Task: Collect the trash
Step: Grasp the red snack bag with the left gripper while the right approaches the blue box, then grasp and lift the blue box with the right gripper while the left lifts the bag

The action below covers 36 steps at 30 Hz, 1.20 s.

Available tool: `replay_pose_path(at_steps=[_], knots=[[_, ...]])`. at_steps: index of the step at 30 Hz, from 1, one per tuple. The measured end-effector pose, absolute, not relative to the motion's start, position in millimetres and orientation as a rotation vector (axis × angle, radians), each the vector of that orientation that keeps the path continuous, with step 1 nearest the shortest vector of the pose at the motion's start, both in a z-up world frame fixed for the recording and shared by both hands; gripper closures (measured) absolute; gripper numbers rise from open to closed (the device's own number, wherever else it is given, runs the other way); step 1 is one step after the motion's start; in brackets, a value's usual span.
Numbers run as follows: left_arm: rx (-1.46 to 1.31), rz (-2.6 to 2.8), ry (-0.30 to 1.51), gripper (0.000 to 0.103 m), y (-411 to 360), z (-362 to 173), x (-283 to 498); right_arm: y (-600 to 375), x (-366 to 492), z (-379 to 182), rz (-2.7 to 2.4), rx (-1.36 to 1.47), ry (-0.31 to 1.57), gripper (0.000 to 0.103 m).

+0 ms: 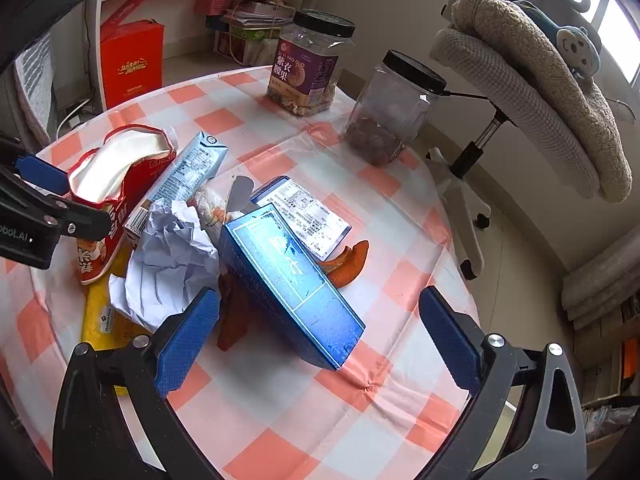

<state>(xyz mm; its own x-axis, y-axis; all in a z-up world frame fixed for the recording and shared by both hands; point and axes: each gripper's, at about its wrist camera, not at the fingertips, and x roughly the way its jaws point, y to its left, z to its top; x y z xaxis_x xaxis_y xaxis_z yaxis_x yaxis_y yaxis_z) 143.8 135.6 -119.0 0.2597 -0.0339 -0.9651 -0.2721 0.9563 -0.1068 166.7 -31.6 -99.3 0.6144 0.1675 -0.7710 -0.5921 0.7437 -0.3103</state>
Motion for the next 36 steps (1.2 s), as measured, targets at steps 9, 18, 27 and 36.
replay_pose_path(at_steps=[9,18,27,36], knots=[[-0.374,0.117,1.245,0.060,164,-108,138,-14,185,-114,0.534,-0.617,0.796,0.007],[-0.420,0.059,1.100,0.066,179,-62,133,-4,203,-130,0.568,-0.513,0.936,0.049],[-0.431,0.068,1.045,0.067,182,-51,128,-23,195,-84,0.530,-0.327,0.843,0.064],[-0.426,0.073,0.979,0.067,176,-38,120,-42,171,-45,0.498,-0.250,0.715,0.064]])
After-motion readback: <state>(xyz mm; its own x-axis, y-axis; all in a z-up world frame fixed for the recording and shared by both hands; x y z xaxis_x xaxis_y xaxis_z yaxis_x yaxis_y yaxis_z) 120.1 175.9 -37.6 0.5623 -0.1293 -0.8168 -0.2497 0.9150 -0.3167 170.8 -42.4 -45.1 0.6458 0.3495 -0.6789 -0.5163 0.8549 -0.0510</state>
